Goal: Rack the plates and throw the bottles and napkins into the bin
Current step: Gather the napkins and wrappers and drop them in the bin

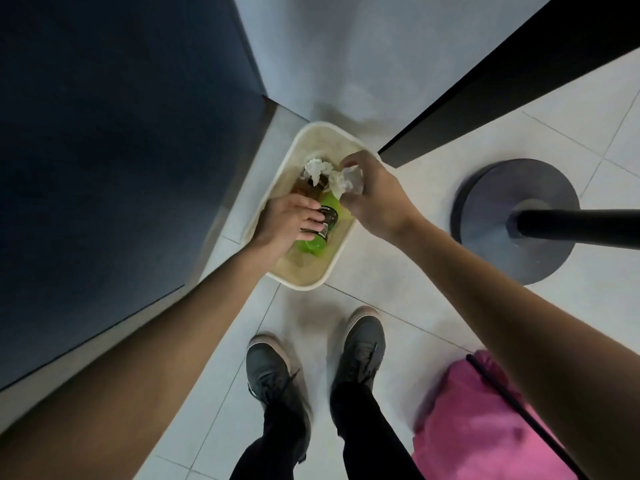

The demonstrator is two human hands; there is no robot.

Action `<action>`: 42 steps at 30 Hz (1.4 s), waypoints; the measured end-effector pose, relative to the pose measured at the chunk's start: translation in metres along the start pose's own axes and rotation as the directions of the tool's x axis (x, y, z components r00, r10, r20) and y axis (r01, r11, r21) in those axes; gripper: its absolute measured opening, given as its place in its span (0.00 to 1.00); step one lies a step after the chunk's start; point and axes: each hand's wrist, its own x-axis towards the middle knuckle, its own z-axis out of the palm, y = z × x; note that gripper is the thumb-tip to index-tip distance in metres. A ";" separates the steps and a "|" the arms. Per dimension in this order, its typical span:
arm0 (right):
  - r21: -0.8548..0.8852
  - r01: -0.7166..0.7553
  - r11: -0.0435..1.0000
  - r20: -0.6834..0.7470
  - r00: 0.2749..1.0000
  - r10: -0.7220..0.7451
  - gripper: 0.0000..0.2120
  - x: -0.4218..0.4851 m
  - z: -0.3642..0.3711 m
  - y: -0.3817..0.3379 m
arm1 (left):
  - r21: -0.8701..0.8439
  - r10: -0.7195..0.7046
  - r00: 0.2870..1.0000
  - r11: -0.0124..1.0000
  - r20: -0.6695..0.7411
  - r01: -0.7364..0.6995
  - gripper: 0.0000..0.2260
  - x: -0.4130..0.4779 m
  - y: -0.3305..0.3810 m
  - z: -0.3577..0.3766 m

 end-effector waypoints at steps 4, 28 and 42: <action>-0.114 -0.011 0.993 0.043 0.999 0.016 0.23 0.032 0.021 -0.002 | -0.147 0.049 0.996 0.987 -0.074 -0.060 0.09 -0.028 0.000 -0.007; -0.019 0.052 0.998 0.100 0.994 -0.050 0.12 -0.149 -0.053 -0.125 | -0.015 0.097 0.966 0.994 -0.240 -0.104 0.07 -0.220 0.074 -0.029; 0.011 0.408 0.913 0.156 0.901 -0.404 0.16 -0.313 -0.160 -0.286 | 0.075 0.364 0.815 0.925 -0.451 -0.372 0.17 -0.475 0.188 -0.041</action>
